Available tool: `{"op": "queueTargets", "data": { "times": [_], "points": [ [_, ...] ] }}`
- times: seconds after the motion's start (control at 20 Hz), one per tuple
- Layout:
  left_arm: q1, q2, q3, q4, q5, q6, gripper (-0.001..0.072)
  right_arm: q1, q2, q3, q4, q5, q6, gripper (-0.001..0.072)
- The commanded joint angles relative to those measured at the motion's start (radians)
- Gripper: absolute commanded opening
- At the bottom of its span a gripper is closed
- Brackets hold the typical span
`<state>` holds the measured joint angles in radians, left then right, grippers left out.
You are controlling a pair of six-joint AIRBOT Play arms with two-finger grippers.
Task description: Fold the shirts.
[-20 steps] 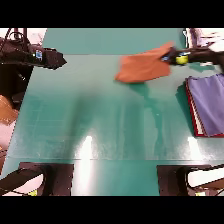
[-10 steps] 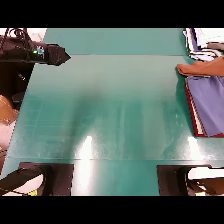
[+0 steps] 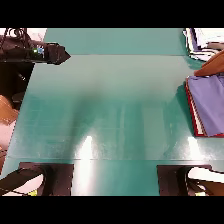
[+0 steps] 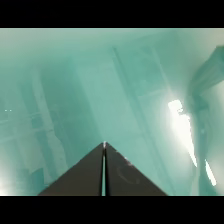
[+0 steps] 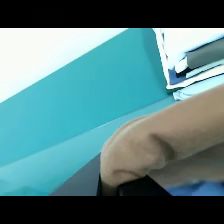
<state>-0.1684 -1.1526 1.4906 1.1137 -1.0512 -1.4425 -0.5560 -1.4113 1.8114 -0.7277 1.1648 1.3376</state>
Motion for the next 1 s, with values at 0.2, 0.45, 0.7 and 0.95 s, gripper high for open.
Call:
{"op": "queueTargets", "data": {
  "times": [0.2,0.45,0.7,0.95],
  "points": [
    [0.0,0.0,0.0,0.0,-0.023,0.003,0.0025,-0.094,0.154,-0.162,-0.246,0.259,0.121,0.0019],
    [0.0,0.0,0.0,0.0,-0.028,0.011,0.0025,-0.198,0.357,-0.571,-0.38,0.275,0.121,0.002],
    [0.0,0.0,0.0,0.0,-0.031,0.011,0.0025,-0.297,0.489,-0.846,-0.59,0.26,0.121,0.0662],
    [0.0,0.0,0.0,0.0,-0.034,0.011,0.0025,-0.364,0.497,-0.731,-0.431,0.268,0.201,0.0669]
  ]
}}
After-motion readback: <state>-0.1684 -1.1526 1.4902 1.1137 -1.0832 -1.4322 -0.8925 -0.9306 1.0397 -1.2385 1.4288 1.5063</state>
